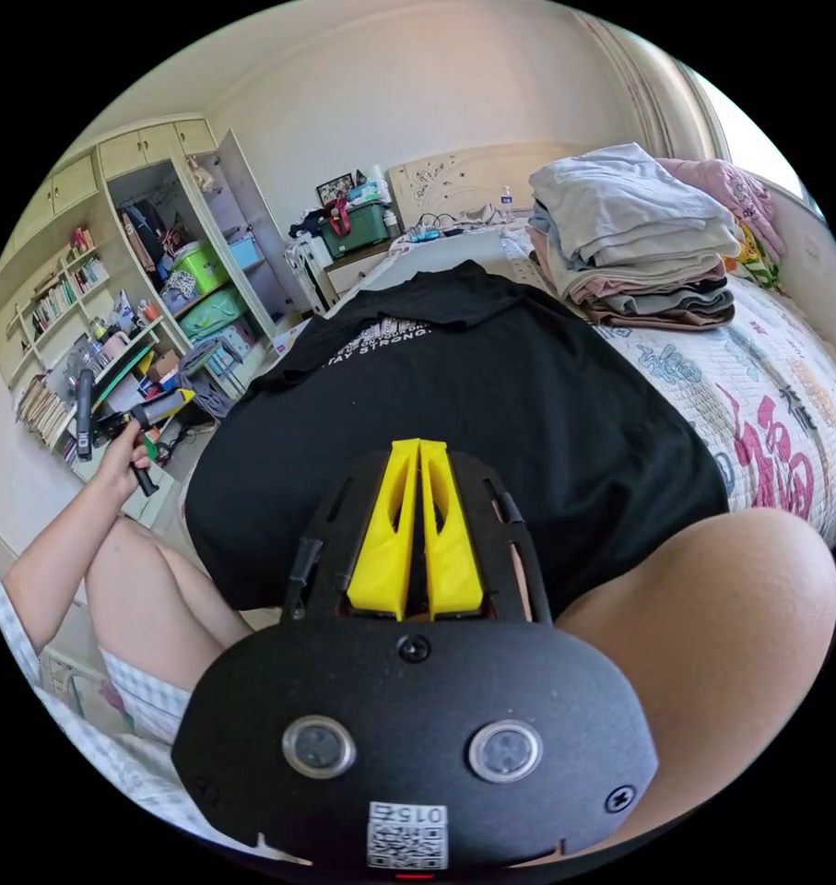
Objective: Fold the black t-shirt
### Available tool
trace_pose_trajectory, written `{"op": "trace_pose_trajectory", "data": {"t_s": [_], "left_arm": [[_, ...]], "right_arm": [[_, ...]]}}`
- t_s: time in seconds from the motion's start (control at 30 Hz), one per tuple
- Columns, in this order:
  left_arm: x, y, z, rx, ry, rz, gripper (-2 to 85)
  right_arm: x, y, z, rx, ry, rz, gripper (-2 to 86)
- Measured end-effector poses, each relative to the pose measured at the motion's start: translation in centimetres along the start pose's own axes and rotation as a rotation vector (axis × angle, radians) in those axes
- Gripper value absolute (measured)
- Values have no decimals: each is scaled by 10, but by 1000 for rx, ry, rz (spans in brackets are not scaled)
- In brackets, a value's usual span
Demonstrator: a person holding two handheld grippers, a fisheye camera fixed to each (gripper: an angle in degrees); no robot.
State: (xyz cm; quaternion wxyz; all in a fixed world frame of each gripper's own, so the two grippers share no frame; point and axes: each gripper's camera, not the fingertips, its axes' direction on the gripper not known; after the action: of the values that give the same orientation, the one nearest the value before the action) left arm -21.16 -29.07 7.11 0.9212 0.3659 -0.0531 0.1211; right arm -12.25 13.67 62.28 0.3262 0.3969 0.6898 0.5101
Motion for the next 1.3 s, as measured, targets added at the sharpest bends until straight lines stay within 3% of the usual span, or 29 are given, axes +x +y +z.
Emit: {"op": "trace_pose_trajectory", "data": {"t_s": [0.27,0.57,0.63,0.77,0.9,1.03,1.13,1.3], "left_arm": [[-49,48,-34,79,134,-209,86],[-80,73,-54,180,282,-359,76],[-86,81,-50,214,365,-391,72],[-99,91,-32,249,548,-456,70],[-98,88,-21,241,627,-437,70],[-98,84,-16,230,695,-403,71],[-93,75,-21,217,705,-333,72],[-65,53,-43,243,657,-111,77]], "right_arm": [[22,-21,32,-40,70,-17,-5],[25,-67,52,-102,-1,-79,-5],[16,-94,32,-113,-28,-158,-5],[5,-179,-73,21,170,-344,-5],[-1,-274,-170,109,120,-363,-5],[-51,-370,-223,54,-3,-386,-5],[-109,-415,-227,16,-142,-462,-5],[-216,-457,-182,36,-43,-605,-6]]}}
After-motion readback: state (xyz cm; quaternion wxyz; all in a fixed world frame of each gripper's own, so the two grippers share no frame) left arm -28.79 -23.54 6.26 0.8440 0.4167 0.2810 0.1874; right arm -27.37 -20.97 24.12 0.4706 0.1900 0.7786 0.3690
